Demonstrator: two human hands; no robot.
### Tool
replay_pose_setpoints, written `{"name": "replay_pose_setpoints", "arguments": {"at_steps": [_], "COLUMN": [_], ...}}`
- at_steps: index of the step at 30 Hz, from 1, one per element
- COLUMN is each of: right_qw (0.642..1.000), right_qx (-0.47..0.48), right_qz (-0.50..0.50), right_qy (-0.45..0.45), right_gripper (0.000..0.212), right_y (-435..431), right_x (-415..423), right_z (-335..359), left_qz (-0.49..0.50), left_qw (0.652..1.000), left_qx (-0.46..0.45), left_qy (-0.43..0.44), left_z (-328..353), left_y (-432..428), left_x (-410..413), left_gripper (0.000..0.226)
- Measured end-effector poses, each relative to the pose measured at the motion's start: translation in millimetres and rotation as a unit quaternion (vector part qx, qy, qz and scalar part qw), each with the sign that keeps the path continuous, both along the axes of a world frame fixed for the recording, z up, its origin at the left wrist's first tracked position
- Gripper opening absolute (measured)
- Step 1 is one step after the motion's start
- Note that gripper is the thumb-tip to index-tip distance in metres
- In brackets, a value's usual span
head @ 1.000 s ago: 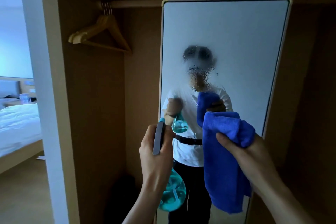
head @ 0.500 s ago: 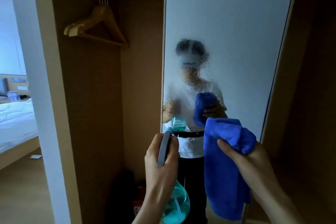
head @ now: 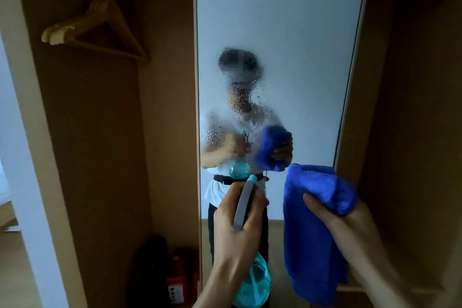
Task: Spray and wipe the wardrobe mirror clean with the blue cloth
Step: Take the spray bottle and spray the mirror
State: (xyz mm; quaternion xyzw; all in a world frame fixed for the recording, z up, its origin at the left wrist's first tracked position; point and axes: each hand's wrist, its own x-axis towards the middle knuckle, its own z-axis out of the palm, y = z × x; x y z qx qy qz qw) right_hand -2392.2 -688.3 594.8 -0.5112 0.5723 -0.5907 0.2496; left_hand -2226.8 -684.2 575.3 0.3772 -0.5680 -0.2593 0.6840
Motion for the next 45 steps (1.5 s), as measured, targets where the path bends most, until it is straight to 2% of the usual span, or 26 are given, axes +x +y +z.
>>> {"name": "replay_pose_setpoints", "arguments": {"at_steps": [7, 14, 19, 24, 29, 37, 45], "right_qw": [0.999, 0.998, 0.998, 0.997, 0.998, 0.996, 0.995], "right_qx": [0.002, -0.004, -0.007, 0.005, 0.031, 0.046, 0.071], "right_qz": [-0.024, -0.020, -0.005, 0.004, -0.008, 0.021, 0.017], "right_qy": [-0.029, -0.056, -0.067, -0.078, -0.060, -0.071, -0.065], "right_gripper": [0.021, 0.019, 0.015, 0.014, 0.024, 0.016, 0.019], "right_y": [6, 7, 1, -2, -7, -7, -11], "right_x": [-35, -68, -84, -98, -109, -116, -122], "right_z": [4, 3, 0, -6, -24, -41, -56], "left_qz": [-0.018, -0.023, -0.025, -0.025, -0.009, -0.007, 0.002], "left_qw": [1.000, 0.999, 0.999, 0.997, 0.997, 0.994, 0.992], "left_qx": [0.005, 0.019, 0.024, 0.068, 0.074, 0.104, 0.128], "left_qy": [-0.005, 0.030, 0.011, -0.004, -0.006, -0.010, -0.003], "left_z": [-3, -6, -12, -25, -42, -65, -80], "left_y": [-9, -14, -17, -14, -10, -7, -2], "left_x": [-33, -63, -81, -95, -105, -121, -124], "left_gripper": [0.025, 0.028, 0.023, 0.023, 0.016, 0.022, 0.026]}}
